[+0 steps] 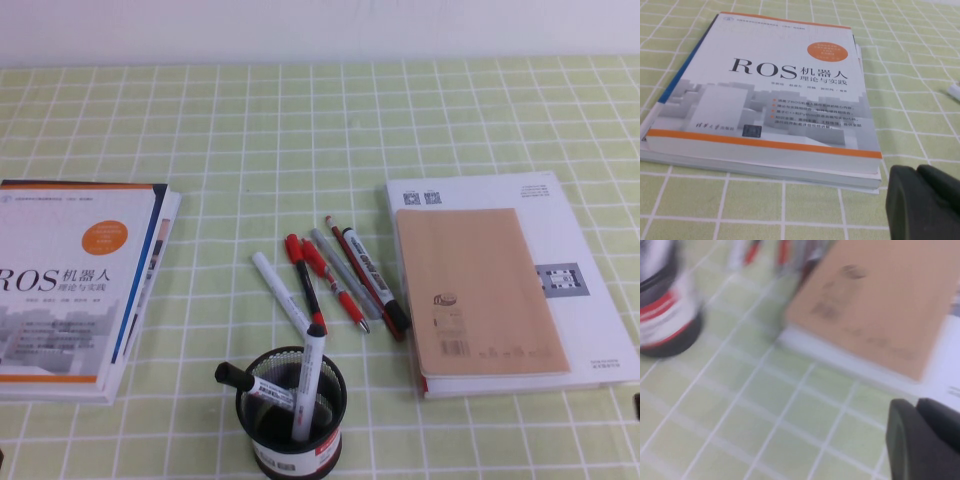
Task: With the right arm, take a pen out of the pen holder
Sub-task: 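Take a marker out of the pen holder and lay it on the table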
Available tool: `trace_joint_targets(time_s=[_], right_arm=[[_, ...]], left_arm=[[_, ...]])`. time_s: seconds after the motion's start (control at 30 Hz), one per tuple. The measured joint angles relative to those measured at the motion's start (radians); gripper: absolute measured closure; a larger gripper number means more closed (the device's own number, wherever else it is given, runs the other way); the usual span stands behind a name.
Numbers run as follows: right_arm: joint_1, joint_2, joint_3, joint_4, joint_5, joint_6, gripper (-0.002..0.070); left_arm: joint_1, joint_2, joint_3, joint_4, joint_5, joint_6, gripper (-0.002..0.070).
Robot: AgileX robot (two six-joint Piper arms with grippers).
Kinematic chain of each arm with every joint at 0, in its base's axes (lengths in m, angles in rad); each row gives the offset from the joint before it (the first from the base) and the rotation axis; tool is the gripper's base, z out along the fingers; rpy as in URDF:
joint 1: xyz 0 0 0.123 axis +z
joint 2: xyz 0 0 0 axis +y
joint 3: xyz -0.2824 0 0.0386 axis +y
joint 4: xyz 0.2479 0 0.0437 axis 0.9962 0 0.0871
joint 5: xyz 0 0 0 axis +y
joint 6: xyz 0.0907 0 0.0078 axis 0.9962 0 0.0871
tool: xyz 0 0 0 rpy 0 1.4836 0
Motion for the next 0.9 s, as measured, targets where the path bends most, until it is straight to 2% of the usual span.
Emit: trace_joint_targets(time_s=[0.2,0.33,0.47,0.67,0.9], right_arm=[[-0.278,-0.158,0.191,0.087,-0.184,-0.002,0.0689],[-0.405,-0.301,0.306,0.095,-0.254,-0.004,0.0688],[-0.467,-0.437,0.387,0.097,-0.274,-0.006,0.0688],[-0.485,-0.589,0.414,0.09,-0.273,-0.02,0.0689],[-0.485,-0.604,0.414,0.074,-0.195,-0.038,0.0688]], left_arm=[[0.0,0.0,0.0,0.0,0.0,0.0,0.0683],[0.0,0.0,0.0,0.0,0.0,0.0,0.0683],[0.0,0.0,0.0,0.0,0.0,0.0,0.0683],[0.0,0.0,0.0,0.0,0.0,0.0,0.0683],[0.0,0.0,0.0,0.0,0.0,0.0,0.0683]])
